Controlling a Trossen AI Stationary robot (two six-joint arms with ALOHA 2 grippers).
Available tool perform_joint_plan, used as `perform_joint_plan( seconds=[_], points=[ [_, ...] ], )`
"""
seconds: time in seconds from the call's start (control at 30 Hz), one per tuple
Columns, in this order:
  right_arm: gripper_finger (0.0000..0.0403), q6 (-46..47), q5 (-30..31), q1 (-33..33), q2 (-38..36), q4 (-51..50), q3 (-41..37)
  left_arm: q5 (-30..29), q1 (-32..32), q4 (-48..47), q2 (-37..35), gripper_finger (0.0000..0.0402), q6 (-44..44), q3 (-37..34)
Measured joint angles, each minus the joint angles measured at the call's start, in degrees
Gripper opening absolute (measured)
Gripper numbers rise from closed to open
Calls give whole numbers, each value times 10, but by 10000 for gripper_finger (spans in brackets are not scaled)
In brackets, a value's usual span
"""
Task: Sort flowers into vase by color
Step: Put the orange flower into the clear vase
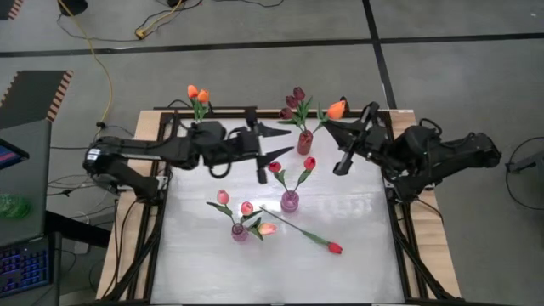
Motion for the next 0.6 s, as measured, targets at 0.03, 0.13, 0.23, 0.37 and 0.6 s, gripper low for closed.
perform_joint_plan(
  seconds=[0.03, 0.13, 0.23, 0.37, 0.6],
  points=[
    [32, 0, 0, -1, 3, 1, 0, -1, 1, 0, 10, 165, 4, 9],
    [34, 0, 0, -4, 6, 1, 0, -6, 7, -1, 45, 165, 16, 38],
    [35, 0, 0, -4, 11, 2, 0, -19, 9, -2, 77, 165, 34, 67],
    [35, 0, 0, -3, 15, 2, 0, -41, 10, 0, 110, 165, 66, 102],
    [36, 0, 0, -3, 18, 1, 0, -41, 9, 2, 133, 165, 72, 127]
  ],
)
